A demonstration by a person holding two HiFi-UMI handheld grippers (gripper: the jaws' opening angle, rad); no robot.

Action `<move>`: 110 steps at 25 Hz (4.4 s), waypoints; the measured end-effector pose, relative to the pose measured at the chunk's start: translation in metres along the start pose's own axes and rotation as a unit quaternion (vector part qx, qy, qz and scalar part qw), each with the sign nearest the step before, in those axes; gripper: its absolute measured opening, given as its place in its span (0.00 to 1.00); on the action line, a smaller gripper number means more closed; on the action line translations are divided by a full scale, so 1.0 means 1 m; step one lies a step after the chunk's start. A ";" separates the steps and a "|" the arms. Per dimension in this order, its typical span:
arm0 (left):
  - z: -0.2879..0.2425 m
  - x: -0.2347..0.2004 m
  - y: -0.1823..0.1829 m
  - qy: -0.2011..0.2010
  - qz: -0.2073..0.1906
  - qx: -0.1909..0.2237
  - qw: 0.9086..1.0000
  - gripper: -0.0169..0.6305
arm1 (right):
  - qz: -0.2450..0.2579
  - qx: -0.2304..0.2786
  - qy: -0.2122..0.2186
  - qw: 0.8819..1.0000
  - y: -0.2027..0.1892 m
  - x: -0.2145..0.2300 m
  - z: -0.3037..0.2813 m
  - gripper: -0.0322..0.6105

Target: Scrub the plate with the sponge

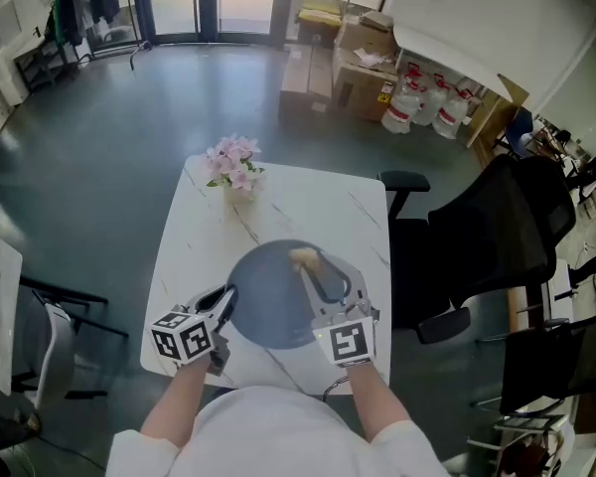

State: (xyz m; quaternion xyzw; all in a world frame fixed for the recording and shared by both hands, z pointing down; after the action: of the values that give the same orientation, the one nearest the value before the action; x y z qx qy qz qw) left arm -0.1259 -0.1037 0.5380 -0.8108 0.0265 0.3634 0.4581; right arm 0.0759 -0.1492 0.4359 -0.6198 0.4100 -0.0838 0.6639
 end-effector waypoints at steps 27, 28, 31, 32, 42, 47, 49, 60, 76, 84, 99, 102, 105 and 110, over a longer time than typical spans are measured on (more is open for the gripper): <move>-0.024 -0.045 0.031 0.042 0.048 0.045 0.997 0.09 | -0.084 -0.063 0.022 0.994 -0.050 -0.039 0.039 0.26; -0.024 -0.046 0.030 0.044 0.049 0.042 0.997 0.09 | -0.087 -0.062 0.020 0.994 -0.049 -0.038 0.040 0.26; -0.028 -0.052 0.025 0.051 0.050 0.030 0.997 0.09 | -0.101 -0.058 0.011 0.993 -0.045 -0.035 0.044 0.26; -0.030 -0.054 0.023 0.053 0.051 0.026 0.997 0.09 | -0.105 -0.058 0.008 0.993 -0.045 -0.034 0.045 0.26; -0.050 -0.077 0.001 0.072 0.084 -0.013 0.994 0.09 | -0.108 -0.060 -0.022 0.992 -0.046 -0.024 0.062 0.26; -0.060 -0.091 -0.011 0.091 0.096 -0.039 0.990 0.09 | -0.117 -0.067 -0.036 0.990 -0.050 -0.020 0.068 0.26; -0.064 -0.096 -0.016 0.100 0.095 -0.051 0.989 0.09 | -0.118 -0.073 -0.040 0.990 -0.052 -0.019 0.071 0.26; -0.080 -0.113 -0.029 0.125 0.098 -0.089 0.983 0.09 | -0.125 -0.086 -0.062 0.987 -0.057 -0.016 0.081 0.26; -0.092 -0.137 -0.042 0.171 0.111 -0.139 0.969 0.09 | -0.129 -0.096 -0.079 0.984 -0.060 -0.017 0.088 0.26; -0.090 -0.142 -0.048 0.180 0.111 -0.151 0.966 0.09 | -0.125 -0.100 -0.076 0.984 -0.057 -0.018 0.089 0.26; -0.081 -0.143 -0.049 0.160 0.101 -0.128 0.974 0.30 | -0.124 -0.083 -0.066 0.987 -0.053 -0.021 0.084 0.26; -0.075 -0.140 -0.046 0.159 0.074 -0.118 0.977 0.32 | -0.125 -0.079 -0.063 0.987 -0.052 -0.020 0.082 0.26; -0.068 -0.133 -0.035 0.149 0.049 -0.093 0.983 0.32 | -0.124 -0.070 -0.061 0.988 -0.049 -0.019 0.080 0.26; -0.055 -0.111 -0.009 0.121 -0.010 -0.041 0.992 0.33 | -0.139 -0.049 -0.058 0.987 -0.042 -0.017 0.073 0.26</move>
State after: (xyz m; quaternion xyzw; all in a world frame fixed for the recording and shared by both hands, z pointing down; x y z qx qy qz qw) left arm -0.1726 -0.1724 0.6302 -0.8671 0.0587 0.2583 0.4218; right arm 0.1291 -0.0924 0.4737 -0.7061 0.2842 -0.1195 0.6374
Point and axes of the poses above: the fingertips, and each gripper's own axes: z backward along the fingers, x to its right, y out of its top, the point moved 6 cm from there along z, backward along the fingers, and after that the axes turned 1 degree about -y, right-handed, at the moved point
